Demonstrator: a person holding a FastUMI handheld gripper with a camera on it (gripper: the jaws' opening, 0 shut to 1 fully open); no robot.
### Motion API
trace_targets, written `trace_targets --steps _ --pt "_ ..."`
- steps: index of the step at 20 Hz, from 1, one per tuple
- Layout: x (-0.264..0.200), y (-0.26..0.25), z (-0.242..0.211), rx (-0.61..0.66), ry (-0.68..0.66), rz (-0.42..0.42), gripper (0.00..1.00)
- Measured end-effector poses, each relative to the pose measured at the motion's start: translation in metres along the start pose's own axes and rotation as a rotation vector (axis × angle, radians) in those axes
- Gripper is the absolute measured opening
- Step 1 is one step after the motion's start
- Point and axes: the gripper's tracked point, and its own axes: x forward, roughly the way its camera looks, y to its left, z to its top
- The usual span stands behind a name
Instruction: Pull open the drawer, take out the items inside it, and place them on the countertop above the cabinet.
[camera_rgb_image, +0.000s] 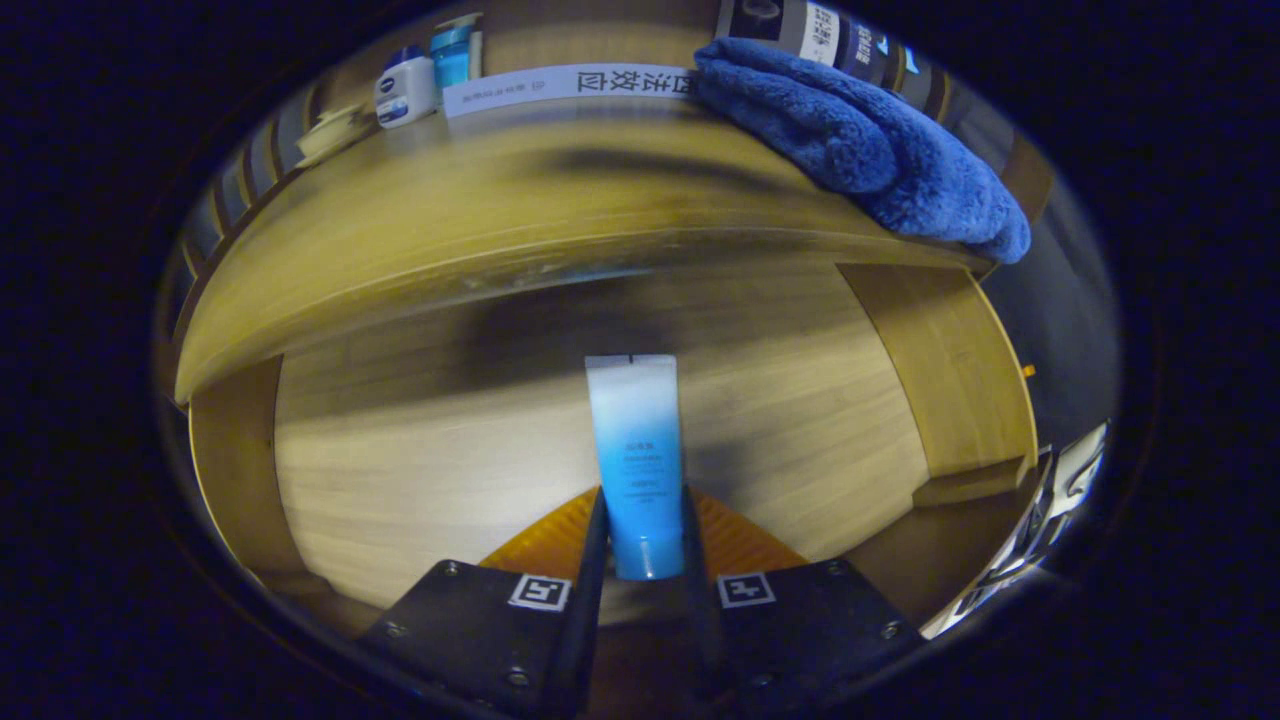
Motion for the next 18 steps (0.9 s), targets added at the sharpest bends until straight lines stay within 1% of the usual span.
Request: trace_targets --steps 4,8,18 --pt "-0.022 -0.010 0.008 0.001 -0.034 -0.033 0.39" --pt "-0.055 -0.028 0.013 -0.009 -0.074 -0.092 0.39" --pt "-0.128 -0.063 0.016 0.034 -0.149 -0.217 0.39"
